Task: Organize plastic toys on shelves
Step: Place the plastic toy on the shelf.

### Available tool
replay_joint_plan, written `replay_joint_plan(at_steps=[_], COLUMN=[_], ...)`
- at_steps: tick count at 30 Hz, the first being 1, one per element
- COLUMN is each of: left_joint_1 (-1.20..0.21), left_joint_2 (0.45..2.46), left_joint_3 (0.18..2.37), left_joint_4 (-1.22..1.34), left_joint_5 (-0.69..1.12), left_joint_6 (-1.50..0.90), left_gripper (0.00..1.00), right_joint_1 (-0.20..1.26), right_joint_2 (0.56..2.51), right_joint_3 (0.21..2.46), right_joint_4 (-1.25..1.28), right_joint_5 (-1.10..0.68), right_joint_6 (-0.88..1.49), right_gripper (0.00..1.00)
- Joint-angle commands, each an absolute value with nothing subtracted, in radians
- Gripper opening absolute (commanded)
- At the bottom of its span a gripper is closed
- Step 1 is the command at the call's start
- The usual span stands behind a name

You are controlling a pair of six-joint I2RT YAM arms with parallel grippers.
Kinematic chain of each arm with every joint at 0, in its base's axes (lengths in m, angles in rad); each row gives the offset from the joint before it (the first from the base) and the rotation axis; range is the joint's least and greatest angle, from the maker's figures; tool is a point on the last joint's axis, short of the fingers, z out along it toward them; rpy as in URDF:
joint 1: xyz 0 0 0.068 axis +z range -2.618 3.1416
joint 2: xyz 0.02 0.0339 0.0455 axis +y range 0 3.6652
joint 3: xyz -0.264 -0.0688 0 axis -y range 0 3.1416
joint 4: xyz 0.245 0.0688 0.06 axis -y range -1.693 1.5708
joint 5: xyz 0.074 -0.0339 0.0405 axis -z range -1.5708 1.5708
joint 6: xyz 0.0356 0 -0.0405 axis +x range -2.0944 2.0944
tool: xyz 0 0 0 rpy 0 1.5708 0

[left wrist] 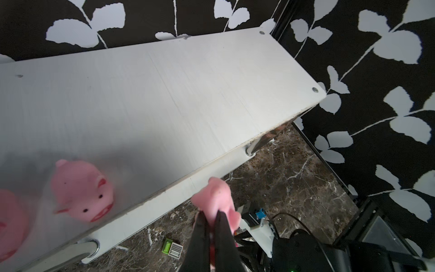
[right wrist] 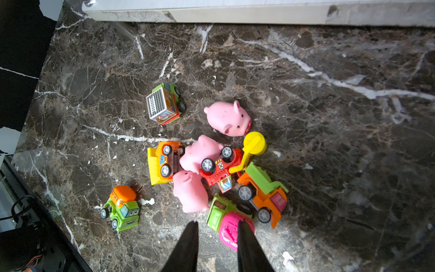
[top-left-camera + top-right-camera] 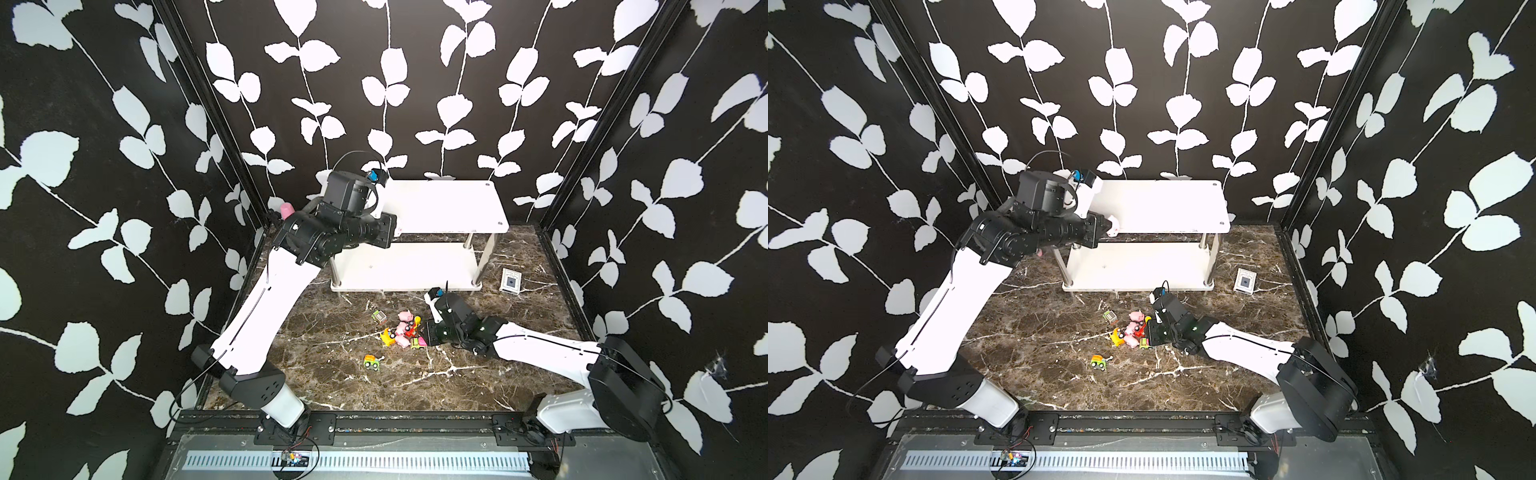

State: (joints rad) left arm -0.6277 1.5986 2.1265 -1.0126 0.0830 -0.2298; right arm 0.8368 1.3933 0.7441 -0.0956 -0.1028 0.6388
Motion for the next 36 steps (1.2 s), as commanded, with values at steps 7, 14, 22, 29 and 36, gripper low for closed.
replay_joint_plan(at_steps=[7,14,22,29,36], left_joint_1=[-0.561,-0.542,-0.535,-0.528,-0.518], left_joint_2=[1.669,1.726,1.764,1.794,1.810], left_joint_3=[2.254,2.295,2.329,2.352,2.352], left_joint_4=[-1.085,-1.104,-1.108,-1.108,-1.105], left_joint_5=[0.084,0.098,0.116,0.127,0.132], left_joint_6=[-0.210,-0.206,-0.207,-0.209,-0.220], left_gripper=[0.00,0.00,0.00,0.00,0.05], right_joint_1=[0.831,0.831,0.831,0.832,0.831], right_joint_2=[1.382,1.393,1.397,1.402,1.406], right_joint_3=[0.723,0.724,0.724,0.723,0.723], right_joint_4=[-0.103,-0.100,-0.098,-0.098,-0.097], right_joint_5=[-0.096,-0.098,-0.106,-0.106,-0.106], right_joint_6=[0.624,0.626,0.624,0.623,0.623], right_gripper=[0.31,0.32,0.32,0.32,0.33])
